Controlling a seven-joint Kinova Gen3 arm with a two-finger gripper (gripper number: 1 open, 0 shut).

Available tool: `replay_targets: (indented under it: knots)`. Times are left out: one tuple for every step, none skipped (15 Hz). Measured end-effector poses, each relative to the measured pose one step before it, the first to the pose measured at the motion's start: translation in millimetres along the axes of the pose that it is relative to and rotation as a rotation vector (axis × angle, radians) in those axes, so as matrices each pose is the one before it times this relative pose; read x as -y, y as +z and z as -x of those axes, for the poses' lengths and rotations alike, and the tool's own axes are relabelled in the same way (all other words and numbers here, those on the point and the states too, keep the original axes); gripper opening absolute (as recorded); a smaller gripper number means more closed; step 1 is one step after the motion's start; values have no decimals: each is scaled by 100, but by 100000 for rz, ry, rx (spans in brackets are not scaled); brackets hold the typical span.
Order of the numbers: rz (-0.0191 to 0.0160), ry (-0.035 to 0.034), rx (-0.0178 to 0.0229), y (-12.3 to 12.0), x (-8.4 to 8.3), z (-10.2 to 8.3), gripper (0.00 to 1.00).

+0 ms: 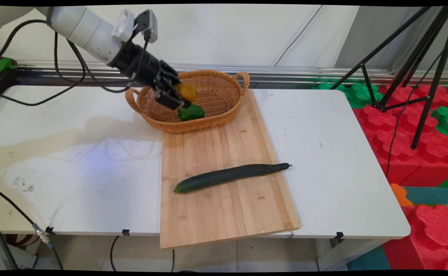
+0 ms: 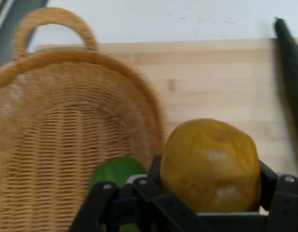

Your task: Place the picked object on the cutting board

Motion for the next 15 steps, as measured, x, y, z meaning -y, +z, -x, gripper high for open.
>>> replay_targets:
  knots:
    - [1158,85,550,216,-417,80,0]
    - [1615,-215,837,397,-606,139,0]
    - [1081,-183,602,311,-392,86,0]
    - [1442,-379,881,530,-539,112,0]
    - [1524,-540,1120,662,-577,151,0]
    - [1079,-473,1177,752,-470,105,0]
    - [620,-384,1136,645,-341,119,0]
    - [421,-150,804,459,-211,56,0]
    - [503,-134,1334,727,-274,81,0]
    - [313,-71,972,497,-176,65,0]
    - [137,-195,1286,713,-198,73,0]
    - [56,-208,934,490,-123,64,0]
    - [60,-222,1260,701,-151,79,0]
    - [99,-222,1442,811,-164,52,0]
    - [106,-160,1280,801,-152,-9,0]
